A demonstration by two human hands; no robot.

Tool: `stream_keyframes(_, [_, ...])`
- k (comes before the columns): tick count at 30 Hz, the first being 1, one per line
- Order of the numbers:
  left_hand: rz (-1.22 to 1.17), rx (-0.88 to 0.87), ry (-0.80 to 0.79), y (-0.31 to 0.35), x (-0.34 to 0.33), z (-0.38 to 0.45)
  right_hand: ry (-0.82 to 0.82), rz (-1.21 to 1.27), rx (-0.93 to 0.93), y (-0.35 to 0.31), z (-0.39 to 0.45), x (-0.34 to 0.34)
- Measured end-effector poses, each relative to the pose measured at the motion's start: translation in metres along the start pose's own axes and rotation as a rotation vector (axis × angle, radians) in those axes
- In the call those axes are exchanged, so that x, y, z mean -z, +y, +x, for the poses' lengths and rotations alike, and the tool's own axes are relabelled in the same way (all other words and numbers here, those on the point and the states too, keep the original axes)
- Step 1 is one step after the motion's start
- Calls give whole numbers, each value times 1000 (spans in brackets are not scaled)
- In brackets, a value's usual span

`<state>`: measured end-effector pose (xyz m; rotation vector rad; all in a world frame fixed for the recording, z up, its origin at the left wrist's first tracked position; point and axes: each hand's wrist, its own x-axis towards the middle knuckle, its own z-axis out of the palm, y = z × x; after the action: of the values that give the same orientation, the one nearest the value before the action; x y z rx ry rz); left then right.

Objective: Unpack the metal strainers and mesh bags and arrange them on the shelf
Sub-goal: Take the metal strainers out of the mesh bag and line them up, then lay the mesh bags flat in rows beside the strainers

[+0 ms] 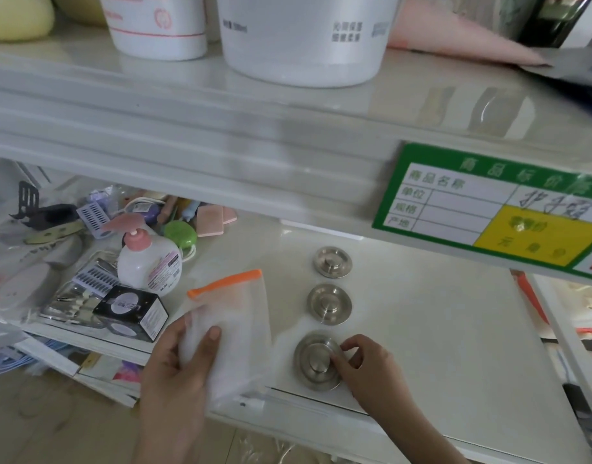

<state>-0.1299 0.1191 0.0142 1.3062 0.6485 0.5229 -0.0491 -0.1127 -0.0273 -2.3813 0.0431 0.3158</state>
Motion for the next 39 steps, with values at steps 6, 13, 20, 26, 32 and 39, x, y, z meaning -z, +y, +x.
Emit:
stream_keyframes(6, [-34, -8, -141, 12, -17, -21, 56, 381, 157, -51, -20, 45])
stream_keyframes(13, [89, -64, -300, 9, -50, -54, -133, 607, 89, -76, -36, 55])
stream_keyframes(20, [83, -44, -214, 11, -45, -57, -66, 933, 12, -44, -27, 79])
stream_keyframes(26, [172, -60, -128, 1, -27, -51, 121, 530, 0, 19, 43, 136])
stream_keyframes(32, [120, -12, -129, -7, -23, -59, 97, 586, 3, 29, 113, 155])
stream_keyframes(39, [117, 13, -138, -8, -28, -67, 137, 450, -160, 47, 154, 123])
